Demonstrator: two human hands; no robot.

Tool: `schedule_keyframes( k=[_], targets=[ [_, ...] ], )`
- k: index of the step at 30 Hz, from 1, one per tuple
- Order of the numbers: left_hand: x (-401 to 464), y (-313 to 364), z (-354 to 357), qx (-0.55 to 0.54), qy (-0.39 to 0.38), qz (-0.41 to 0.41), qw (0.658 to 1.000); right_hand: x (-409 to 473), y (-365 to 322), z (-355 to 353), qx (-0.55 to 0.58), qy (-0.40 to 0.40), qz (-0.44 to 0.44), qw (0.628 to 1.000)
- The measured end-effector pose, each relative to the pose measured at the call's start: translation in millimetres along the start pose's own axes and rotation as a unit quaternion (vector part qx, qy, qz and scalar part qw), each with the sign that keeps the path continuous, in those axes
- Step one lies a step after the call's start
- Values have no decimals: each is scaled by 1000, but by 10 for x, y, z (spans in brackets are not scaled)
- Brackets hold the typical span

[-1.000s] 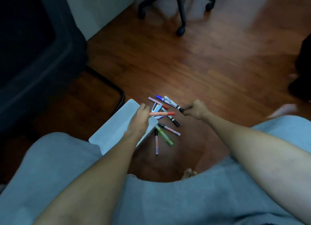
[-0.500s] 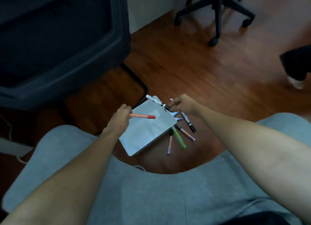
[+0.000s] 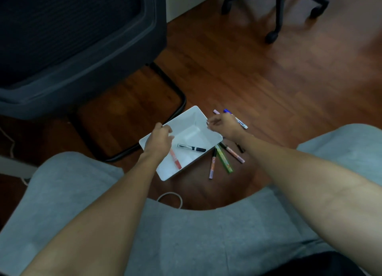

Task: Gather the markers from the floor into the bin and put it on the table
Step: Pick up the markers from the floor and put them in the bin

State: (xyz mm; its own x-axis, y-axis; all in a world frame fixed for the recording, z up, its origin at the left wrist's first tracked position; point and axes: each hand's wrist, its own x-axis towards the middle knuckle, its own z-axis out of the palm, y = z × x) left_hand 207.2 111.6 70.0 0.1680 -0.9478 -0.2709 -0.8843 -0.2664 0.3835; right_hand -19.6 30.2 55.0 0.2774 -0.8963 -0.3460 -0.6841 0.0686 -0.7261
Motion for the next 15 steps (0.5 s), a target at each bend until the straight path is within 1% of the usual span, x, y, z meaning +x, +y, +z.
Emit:
schedule_keyframes(
  k=[3, 6, 9, 12, 15],
  targets=[
    [58, 364, 21, -58, 32, 9, 998, -61, 80, -99, 19, 67, 18, 997],
    [51, 772, 136, -88, 25, 38, 995, -141, 174, -161, 19, 101, 49, 994],
    [15, 1041, 347, -87, -14, 55, 995, -244, 354, -177, 27, 129, 90, 987],
    [-86, 1186, 590, -96, -75, 73, 990, -328, 541, -147, 39, 141, 147, 978],
    [-196, 1167, 896, -112, -155, 62, 980, -357, 761, -67, 13, 104, 201, 974]
  ],
)
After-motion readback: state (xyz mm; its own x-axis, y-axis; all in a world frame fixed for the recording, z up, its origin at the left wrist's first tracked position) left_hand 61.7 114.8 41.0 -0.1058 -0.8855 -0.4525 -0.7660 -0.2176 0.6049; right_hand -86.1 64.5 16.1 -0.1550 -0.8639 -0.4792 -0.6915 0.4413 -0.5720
